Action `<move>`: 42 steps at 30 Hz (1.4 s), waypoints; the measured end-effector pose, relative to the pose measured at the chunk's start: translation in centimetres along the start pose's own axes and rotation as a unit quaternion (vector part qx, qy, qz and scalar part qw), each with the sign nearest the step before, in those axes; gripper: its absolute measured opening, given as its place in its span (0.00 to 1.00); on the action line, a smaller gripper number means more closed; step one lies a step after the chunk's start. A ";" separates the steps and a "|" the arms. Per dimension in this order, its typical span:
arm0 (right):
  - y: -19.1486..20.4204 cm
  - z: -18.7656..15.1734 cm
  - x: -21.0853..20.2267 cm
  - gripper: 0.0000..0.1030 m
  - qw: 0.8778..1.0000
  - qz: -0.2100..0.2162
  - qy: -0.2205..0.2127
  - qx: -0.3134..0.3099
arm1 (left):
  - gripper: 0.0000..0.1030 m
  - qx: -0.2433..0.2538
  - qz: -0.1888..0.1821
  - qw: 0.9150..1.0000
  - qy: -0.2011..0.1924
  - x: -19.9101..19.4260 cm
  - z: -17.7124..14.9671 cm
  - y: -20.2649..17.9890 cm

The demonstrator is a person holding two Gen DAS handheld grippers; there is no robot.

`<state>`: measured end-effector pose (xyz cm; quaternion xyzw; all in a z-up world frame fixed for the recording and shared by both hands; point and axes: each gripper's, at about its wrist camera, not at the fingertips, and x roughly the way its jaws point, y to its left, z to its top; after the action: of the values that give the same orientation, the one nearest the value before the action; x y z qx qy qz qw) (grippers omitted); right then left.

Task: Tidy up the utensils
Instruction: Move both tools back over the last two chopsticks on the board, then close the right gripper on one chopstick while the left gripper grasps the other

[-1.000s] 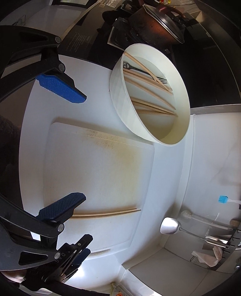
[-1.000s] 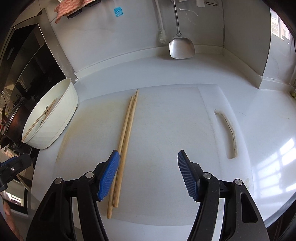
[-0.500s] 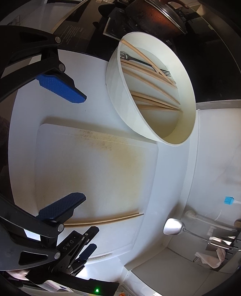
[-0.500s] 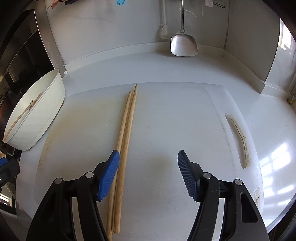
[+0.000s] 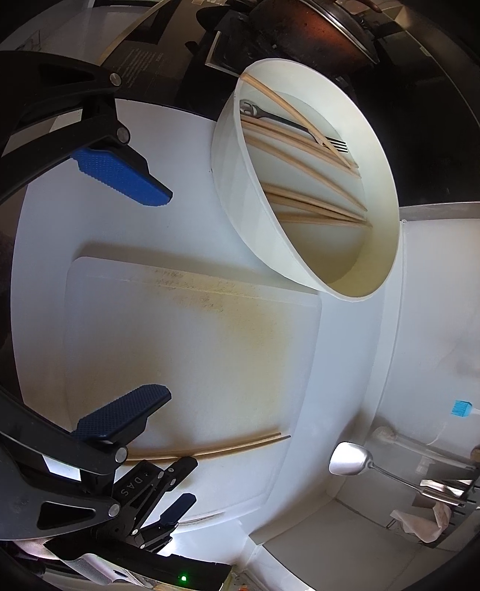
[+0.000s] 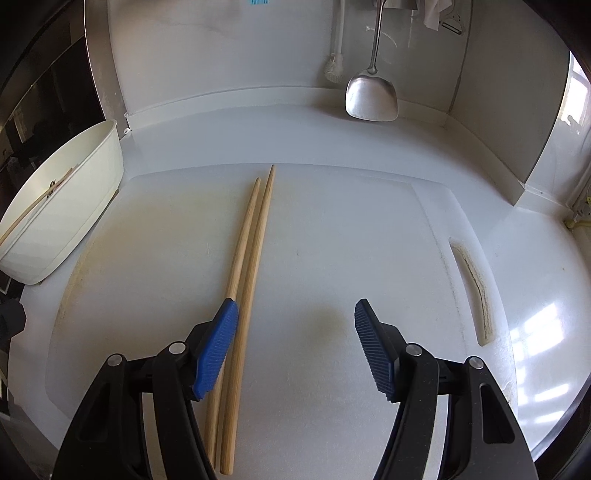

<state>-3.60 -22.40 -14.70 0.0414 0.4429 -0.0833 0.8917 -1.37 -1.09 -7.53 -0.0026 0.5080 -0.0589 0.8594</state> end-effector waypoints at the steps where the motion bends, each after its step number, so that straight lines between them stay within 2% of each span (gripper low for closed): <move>1: 0.1 -0.1 0.0 0.61 1.000 -0.002 -0.001 -0.003 | 0.93 0.000 0.000 1.000 0.000 0.0 0.0 0.0; 10: 1.0 -0.3 0.0 0.58 1.000 -0.003 -0.009 -0.027 | 0.93 0.003 -0.002 1.000 0.005 0.2 -0.2 0.2; 11: 0.9 -0.3 0.1 0.51 1.000 0.005 -0.011 -0.028 | 0.93 0.004 -0.003 1.000 0.005 0.2 -0.2 0.1; 15: 0.2 0.1 0.3 0.36 1.000 0.019 -0.010 -0.021 | 0.93 0.007 -0.005 1.000 0.007 0.3 -0.3 -0.6; 16: 0.0 0.1 0.3 0.29 1.000 0.018 -0.010 -0.023 | 0.93 0.007 -0.006 1.000 0.007 0.3 -0.4 -0.8; 17: -0.1 0.1 0.3 0.17 1.000 0.015 -0.011 -0.025 | 0.93 0.008 -0.007 1.000 0.007 0.3 -0.4 -1.0; 19: -0.6 0.1 0.3 0.10 0.999 0.012 -0.011 -0.027 | 0.93 0.011 -0.009 1.000 0.007 0.4 -0.5 -1.5; 29: -3.2 -0.1 0.2 0.08 1.000 0.023 -0.012 -0.013 | 0.93 0.026 -0.030 0.999 -0.002 1.9 -0.2 -5.5; 35: -4.8 -0.1 0.2 0.08 1.000 0.023 -0.015 -0.001 | 0.93 0.019 -0.052 0.998 0.008 4.5 0.6 -8.5; 42: -6.0 -0.4 0.2 0.08 0.999 0.031 -0.025 -0.016 | 0.93 0.022 -0.044 0.999 0.014 6.9 0.8 -11.3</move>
<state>-4.89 -28.26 -15.05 0.0387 0.4206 -0.0499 0.9050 1.52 -13.04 -12.44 -0.0055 0.5176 -0.1082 0.8488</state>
